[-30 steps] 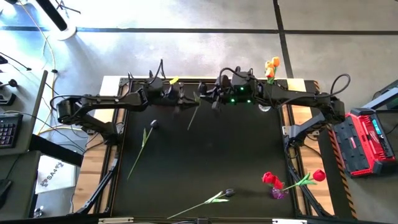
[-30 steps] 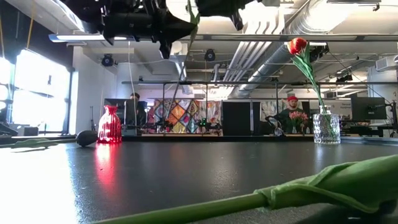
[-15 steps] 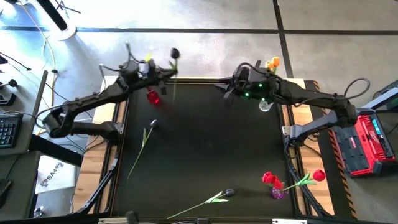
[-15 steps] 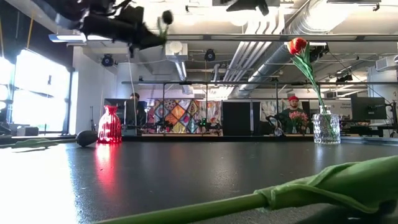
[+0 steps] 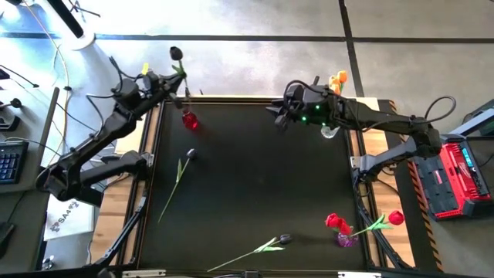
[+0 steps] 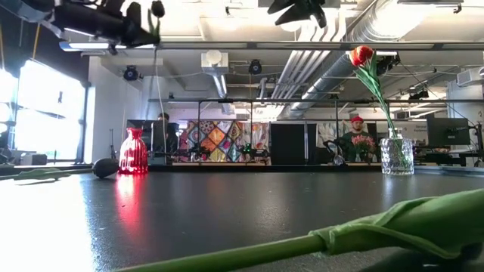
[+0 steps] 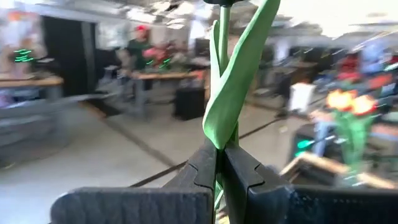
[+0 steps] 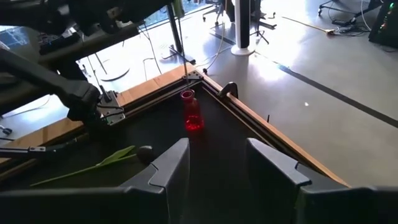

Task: Sort flowers into vase by color
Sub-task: Put the top right black tulip into the red vase

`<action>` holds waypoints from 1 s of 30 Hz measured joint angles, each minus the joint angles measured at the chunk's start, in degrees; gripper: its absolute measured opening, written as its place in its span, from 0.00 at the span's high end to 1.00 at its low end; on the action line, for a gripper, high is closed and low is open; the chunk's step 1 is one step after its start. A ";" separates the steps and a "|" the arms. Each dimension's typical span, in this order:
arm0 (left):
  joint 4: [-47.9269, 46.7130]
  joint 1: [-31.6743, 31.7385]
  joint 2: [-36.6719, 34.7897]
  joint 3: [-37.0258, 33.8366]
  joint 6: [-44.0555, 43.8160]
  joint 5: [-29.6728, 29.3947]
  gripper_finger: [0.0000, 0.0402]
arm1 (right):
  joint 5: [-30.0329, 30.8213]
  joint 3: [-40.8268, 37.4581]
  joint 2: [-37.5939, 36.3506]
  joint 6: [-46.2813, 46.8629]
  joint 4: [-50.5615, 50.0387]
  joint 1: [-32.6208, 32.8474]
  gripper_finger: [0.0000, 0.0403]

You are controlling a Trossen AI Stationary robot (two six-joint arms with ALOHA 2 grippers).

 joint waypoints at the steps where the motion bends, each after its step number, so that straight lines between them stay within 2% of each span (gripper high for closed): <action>1: -2.25 0.34 -0.87 0.01 0.69 -1.41 1.00 | -0.02 0.00 0.00 -0.01 0.04 -0.19 0.64; 3: -4.95 0.78 -2.11 -0.33 1.51 -3.80 1.00 | 0.00 0.00 0.00 0.10 0.08 -0.23 0.64; 8: -0.50 1.62 -3.69 -4.38 1.41 -5.75 1.00 | 0.13 0.00 0.00 0.01 0.82 -0.60 0.64; 14: 7.33 1.74 -3.43 -10.62 0.47 -5.97 1.00 | 0.05 0.00 0.00 -0.02 1.18 -0.60 0.64; 23: 6.68 1.74 -3.44 -13.67 -2.24 -6.01 0.99 | -0.44 0.00 0.00 2.36 1.15 -0.60 0.64; 27: 4.41 1.74 -3.43 -13.85 -6.98 -7.76 0.95 | -0.45 0.00 0.00 2.81 1.15 -0.60 0.64; 30: 2.82 1.72 -3.43 -13.85 -9.54 -7.77 0.87 | -0.44 0.00 0.00 2.81 1.15 -0.60 0.64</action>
